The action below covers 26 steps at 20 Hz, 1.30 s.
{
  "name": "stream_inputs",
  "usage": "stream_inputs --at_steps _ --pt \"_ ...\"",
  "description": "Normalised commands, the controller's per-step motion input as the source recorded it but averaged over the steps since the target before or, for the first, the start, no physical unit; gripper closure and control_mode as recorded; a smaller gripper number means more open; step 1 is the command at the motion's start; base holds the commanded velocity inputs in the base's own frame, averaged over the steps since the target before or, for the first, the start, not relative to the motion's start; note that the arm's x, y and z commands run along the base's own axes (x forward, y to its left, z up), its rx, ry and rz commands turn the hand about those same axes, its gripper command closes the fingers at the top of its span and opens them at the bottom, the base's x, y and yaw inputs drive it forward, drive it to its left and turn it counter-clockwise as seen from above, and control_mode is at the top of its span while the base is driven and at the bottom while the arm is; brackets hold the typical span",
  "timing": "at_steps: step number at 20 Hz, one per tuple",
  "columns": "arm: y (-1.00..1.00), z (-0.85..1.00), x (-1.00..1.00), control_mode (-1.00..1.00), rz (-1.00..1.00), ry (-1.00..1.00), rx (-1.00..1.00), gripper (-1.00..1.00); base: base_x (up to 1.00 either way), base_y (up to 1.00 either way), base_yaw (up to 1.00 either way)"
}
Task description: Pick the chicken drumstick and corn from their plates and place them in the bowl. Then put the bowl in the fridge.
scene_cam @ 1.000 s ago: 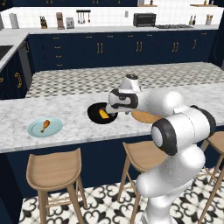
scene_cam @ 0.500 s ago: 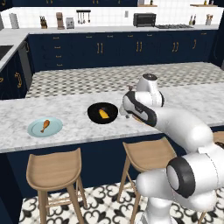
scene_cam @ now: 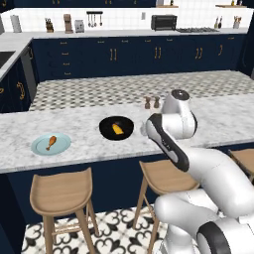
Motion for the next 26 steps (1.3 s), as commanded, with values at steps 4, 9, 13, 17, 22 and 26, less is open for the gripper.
stream_inputs --at_steps 4,9,13,17,22,26 --pt "0.0 0.0 0.0 1.0 0.0 0.0 0.0 -1.0 -0.54 0.54 0.0" --pt "0.0 0.0 0.0 1.0 0.0 0.0 0.0 -1.0 -0.44 1.0 -0.02" --pt "0.0 0.0 0.0 1.0 0.0 0.0 0.0 -1.0 0.12 1.0 -0.01" --pt "0.0 0.0 0.0 1.0 0.0 0.0 0.0 -1.0 0.94 0.52 0.0" --pt "0.0 0.0 0.0 1.0 0.0 0.0 0.0 -1.0 1.0 0.02 0.0" --pt "0.23 0.0 0.5 -1.0 0.0 0.04 0.0 -1.0 0.5 0.11 0.0"
